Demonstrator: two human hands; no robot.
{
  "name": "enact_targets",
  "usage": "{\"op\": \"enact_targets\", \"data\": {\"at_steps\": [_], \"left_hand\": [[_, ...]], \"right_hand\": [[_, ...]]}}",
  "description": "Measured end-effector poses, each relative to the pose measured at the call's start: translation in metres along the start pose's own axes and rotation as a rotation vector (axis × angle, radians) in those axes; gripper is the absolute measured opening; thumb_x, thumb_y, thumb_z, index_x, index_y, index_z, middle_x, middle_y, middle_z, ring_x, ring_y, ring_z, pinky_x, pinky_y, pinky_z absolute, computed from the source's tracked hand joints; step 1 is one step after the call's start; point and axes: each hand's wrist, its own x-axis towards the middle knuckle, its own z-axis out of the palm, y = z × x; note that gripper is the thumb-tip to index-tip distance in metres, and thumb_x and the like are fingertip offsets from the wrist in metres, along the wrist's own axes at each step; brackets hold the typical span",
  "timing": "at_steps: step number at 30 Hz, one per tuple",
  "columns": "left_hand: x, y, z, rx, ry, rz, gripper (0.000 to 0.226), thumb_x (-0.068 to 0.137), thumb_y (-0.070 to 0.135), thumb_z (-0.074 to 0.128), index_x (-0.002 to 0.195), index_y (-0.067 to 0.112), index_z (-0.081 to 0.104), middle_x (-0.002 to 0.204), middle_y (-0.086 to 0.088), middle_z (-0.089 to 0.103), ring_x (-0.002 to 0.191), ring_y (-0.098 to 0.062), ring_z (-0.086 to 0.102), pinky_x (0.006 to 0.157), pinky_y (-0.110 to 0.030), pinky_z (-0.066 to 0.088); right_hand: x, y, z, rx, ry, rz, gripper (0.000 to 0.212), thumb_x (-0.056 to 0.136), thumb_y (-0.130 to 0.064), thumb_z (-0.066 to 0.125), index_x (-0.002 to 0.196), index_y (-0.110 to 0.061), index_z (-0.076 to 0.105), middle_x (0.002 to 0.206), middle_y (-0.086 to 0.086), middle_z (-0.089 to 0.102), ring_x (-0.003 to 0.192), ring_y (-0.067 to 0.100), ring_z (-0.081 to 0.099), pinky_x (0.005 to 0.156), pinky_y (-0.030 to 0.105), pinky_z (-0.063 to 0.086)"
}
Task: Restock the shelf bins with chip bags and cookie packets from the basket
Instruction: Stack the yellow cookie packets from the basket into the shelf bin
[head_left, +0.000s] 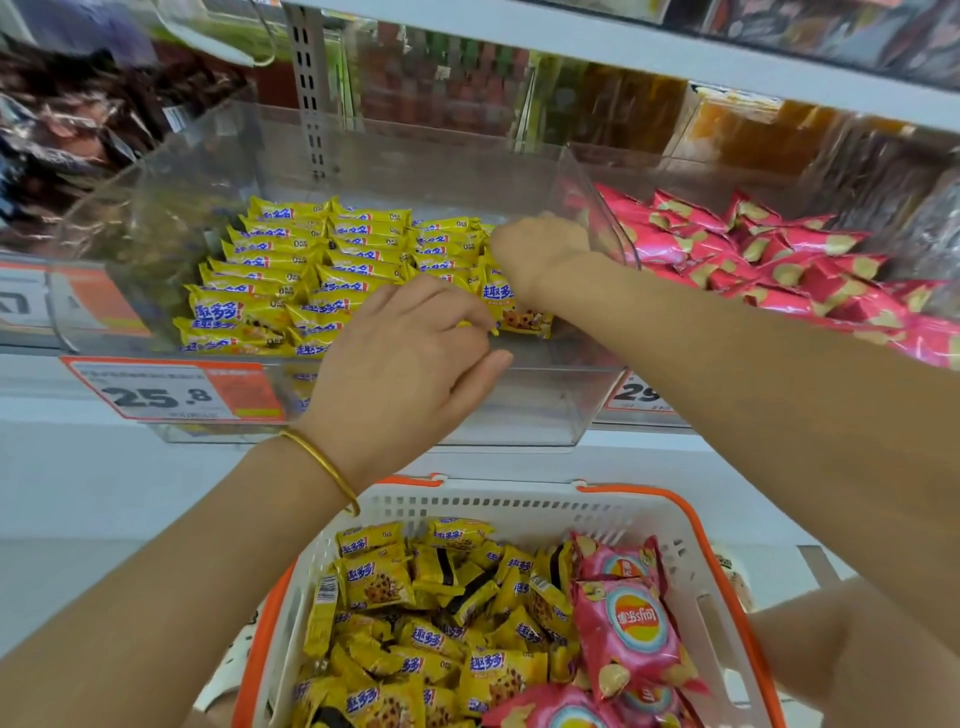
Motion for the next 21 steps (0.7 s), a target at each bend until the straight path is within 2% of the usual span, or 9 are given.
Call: {"op": "enact_targets", "data": {"at_steps": [3,6,9,11,12,16,18,20,21], "left_hand": [[-0.001,-0.001,0.000,-0.028,-0.002,0.001,0.040,0.093,0.035,0.043,0.071,0.012,0.067,0.097,0.001,0.067,0.095,-0.026,0.058,0.077,-0.039,0.044],[-0.003,-0.003,-0.002,-0.035,0.009,0.018,0.040,0.093,0.033,0.044,0.074,0.008,0.069,0.094,-0.002,0.067,0.092,-0.028,0.058,0.077,-0.042,0.048],[-0.005,-0.004,-0.006,-0.007,-0.005,-0.013,0.042,0.094,0.033,0.042,0.077,0.006,0.068,0.087,-0.004,0.066,0.085,-0.030,0.059,0.073,-0.044,0.048],[-0.004,-0.003,-0.013,0.015,-0.053,-0.047,0.046,0.094,0.036,0.037,0.072,0.007,0.065,0.076,-0.004,0.064,0.076,-0.029,0.057,0.068,-0.040,0.045],[-0.001,0.000,-0.019,-0.002,-0.120,-0.091,0.050,0.094,0.040,0.033,0.069,0.008,0.062,0.070,-0.003,0.060,0.072,-0.029,0.055,0.065,-0.037,0.043],[0.035,-0.006,-0.028,-0.195,-0.691,-0.437,0.049,0.098,0.045,0.035,0.070,0.011,0.056,0.066,-0.006,0.049,0.066,-0.021,0.047,0.064,-0.031,0.038],[0.052,-0.016,-0.018,-0.178,-0.877,-0.426,0.043,0.098,0.037,0.041,0.065,0.011,0.049,0.066,-0.007,0.042,0.066,-0.022,0.041,0.063,-0.030,0.034],[0.063,-0.027,-0.008,-0.115,-0.980,-0.399,0.032,0.096,0.030,0.046,0.072,0.011,0.056,0.075,-0.008,0.049,0.074,-0.024,0.045,0.071,-0.031,0.040],[0.065,-0.032,-0.003,-0.086,-1.007,-0.389,0.027,0.095,0.026,0.047,0.074,0.011,0.058,0.078,-0.008,0.051,0.076,-0.025,0.046,0.075,-0.033,0.043]], "right_hand": [[-0.002,0.001,0.001,0.075,-0.047,-0.001,0.036,0.087,0.001,0.056,0.123,-0.005,0.053,0.129,0.013,0.055,0.117,0.033,0.054,0.077,0.035,0.042],[-0.006,0.004,-0.006,0.153,-0.032,-0.009,0.030,0.087,0.002,0.057,0.116,-0.002,0.056,0.124,0.016,0.057,0.114,0.033,0.056,0.080,0.035,0.045],[-0.011,0.010,-0.017,0.180,0.022,-0.039,0.012,0.084,0.008,0.052,0.082,-0.004,0.053,0.098,0.017,0.061,0.105,0.035,0.059,0.070,0.032,0.039],[-0.017,0.013,-0.024,0.194,0.062,-0.060,0.019,0.081,0.011,0.050,0.071,-0.005,0.048,0.088,0.015,0.058,0.099,0.034,0.060,0.067,0.031,0.038],[-0.020,0.014,-0.025,0.208,0.078,-0.072,0.017,0.080,0.012,0.050,0.076,-0.004,0.054,0.093,0.016,0.060,0.098,0.033,0.060,0.068,0.030,0.040],[-0.027,0.012,-0.021,0.209,0.011,-0.121,0.029,0.078,0.011,0.058,0.104,0.000,0.066,0.110,0.014,0.065,0.103,0.029,0.061,0.075,0.027,0.046],[-0.029,0.012,-0.012,0.210,-0.037,-0.129,0.032,0.084,0.009,0.054,0.112,0.000,0.064,0.118,0.014,0.063,0.109,0.029,0.058,0.078,0.028,0.045],[-0.029,0.013,-0.008,0.207,-0.077,-0.112,0.031,0.089,0.007,0.048,0.117,-0.001,0.059,0.121,0.014,0.059,0.113,0.030,0.054,0.080,0.028,0.044],[-0.028,0.013,-0.008,0.197,-0.088,-0.109,0.027,0.089,0.007,0.047,0.112,0.000,0.059,0.114,0.013,0.059,0.110,0.031,0.054,0.075,0.027,0.043]]}}
